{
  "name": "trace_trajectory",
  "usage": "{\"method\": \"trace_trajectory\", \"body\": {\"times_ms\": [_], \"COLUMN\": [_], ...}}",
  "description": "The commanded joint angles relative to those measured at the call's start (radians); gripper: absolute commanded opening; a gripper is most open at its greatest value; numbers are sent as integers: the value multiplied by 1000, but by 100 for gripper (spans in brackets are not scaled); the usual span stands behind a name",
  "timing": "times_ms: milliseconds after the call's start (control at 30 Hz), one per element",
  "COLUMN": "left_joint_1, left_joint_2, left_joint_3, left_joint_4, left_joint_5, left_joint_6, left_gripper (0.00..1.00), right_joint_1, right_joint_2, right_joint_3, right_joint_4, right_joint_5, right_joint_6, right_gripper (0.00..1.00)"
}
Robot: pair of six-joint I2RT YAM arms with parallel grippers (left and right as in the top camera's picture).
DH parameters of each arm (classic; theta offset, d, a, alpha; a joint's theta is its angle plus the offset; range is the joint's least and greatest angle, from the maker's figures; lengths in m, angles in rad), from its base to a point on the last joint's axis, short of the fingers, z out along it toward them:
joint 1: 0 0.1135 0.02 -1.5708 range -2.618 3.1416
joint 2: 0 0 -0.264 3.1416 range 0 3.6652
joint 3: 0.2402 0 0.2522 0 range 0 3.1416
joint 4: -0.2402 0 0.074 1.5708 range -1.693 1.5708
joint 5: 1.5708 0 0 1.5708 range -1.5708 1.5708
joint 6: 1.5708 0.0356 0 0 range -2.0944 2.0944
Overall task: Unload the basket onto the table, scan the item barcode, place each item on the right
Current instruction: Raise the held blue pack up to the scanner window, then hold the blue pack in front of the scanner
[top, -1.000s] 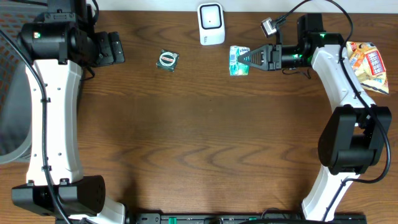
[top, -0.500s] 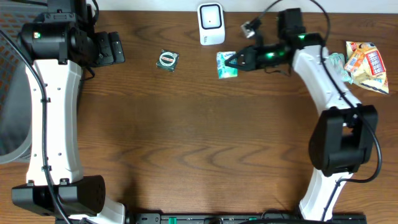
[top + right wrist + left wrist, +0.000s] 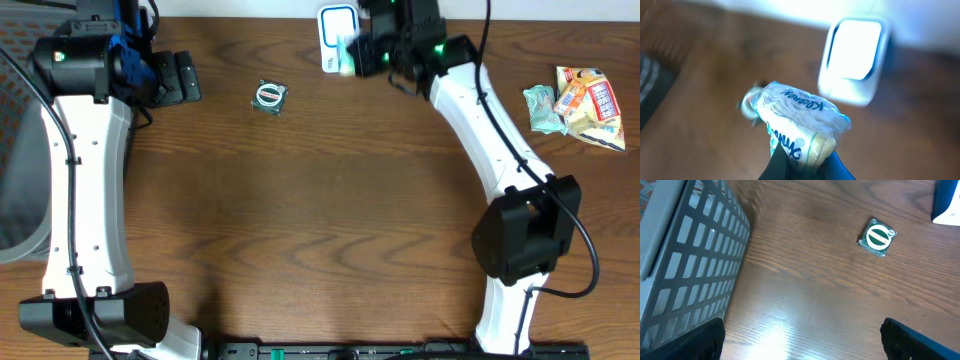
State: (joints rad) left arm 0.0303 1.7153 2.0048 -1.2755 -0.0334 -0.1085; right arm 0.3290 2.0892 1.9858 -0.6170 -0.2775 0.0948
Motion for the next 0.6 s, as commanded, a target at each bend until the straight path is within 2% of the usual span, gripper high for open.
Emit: {"method": "trace_trajectory", "body": {"times_ms": [0, 100, 200, 333, 567], "left_joint_1": [4, 4, 4, 4, 4], "left_joint_2": [4, 4, 4, 4, 4], "left_joint_3": [-5, -5, -5, -5, -5], "left_joint_4": [0, 0, 0, 0, 0], "left_joint_5": [-16, -16, -16, -16, -16], "left_joint_6": [-9, -9, -9, -9, -9], "left_gripper": [98, 97, 98, 98, 98], "right_joint_1": [0, 14, 41, 79, 116], "right_joint_2": [81, 137, 193, 282, 408], "right_joint_3": [134, 161, 161, 161, 161], "right_joint_4": [21, 140, 270, 431, 585], "right_joint_5": [129, 200, 332, 526, 666], "right_joint_6": [-67, -178, -349, -661, -1112], "right_gripper": [1, 1, 1, 1, 1]}}
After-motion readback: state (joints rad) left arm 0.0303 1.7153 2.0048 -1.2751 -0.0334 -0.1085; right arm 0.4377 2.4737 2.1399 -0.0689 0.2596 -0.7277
